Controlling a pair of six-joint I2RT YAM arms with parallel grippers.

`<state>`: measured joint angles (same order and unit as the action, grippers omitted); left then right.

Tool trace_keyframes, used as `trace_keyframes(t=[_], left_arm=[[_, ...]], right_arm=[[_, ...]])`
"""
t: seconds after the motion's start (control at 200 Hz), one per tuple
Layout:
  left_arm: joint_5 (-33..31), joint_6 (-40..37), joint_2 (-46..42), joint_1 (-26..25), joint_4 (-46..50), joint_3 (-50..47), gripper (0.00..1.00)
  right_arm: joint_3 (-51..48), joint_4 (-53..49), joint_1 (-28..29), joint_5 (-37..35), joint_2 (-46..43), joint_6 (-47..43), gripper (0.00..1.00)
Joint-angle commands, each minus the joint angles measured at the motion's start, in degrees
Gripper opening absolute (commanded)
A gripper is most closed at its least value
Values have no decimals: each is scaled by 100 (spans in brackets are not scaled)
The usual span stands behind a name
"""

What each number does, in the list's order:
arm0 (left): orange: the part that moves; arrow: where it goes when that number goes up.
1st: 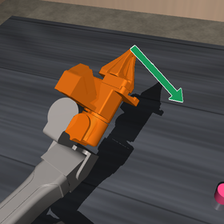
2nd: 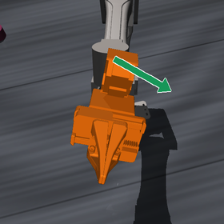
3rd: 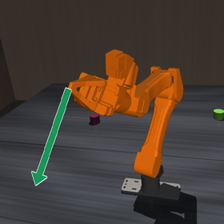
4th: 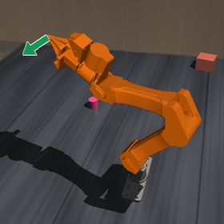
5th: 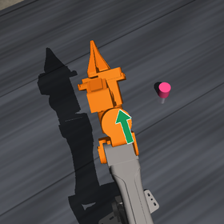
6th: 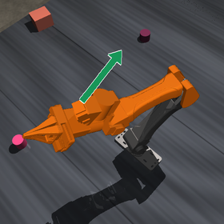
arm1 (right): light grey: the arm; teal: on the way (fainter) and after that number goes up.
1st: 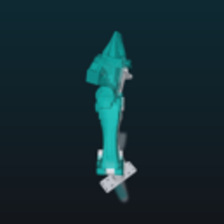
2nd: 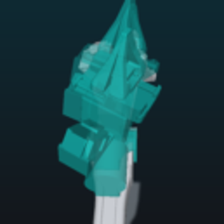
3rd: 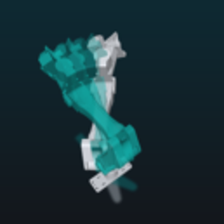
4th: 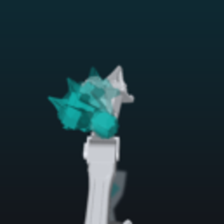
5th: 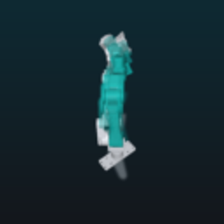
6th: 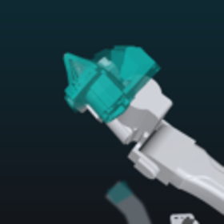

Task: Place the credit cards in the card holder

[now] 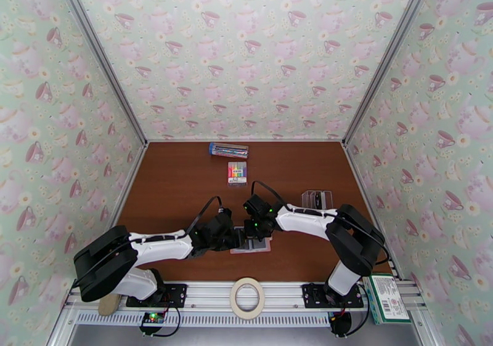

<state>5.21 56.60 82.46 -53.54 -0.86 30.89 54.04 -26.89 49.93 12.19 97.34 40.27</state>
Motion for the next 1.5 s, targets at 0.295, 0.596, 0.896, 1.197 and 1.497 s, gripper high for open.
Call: trace_keyframes(t=[0.295, 0.596, 0.896, 1.197, 1.497], left_arm=[[6, -246, -114, -126, 24, 105, 48], [-77, -307, -231, -227, 124, 210, 36], [-179, -377, -532, -231, 504, 313, 37], [-47, -421, -374, -290, 409, 481, 36], [-31, -527, -285, -416, 522, 830, 37]], right_arm=[[-69, 98, 59, -14, 146, -22, 0], [-119, 88, 56, -29, 75, 5, 0], [-104, 70, 53, -37, 64, 16, 0], [-69, 59, 53, -30, -31, 41, 0], [-64, -46, 54, -111, -315, 47, 4]])
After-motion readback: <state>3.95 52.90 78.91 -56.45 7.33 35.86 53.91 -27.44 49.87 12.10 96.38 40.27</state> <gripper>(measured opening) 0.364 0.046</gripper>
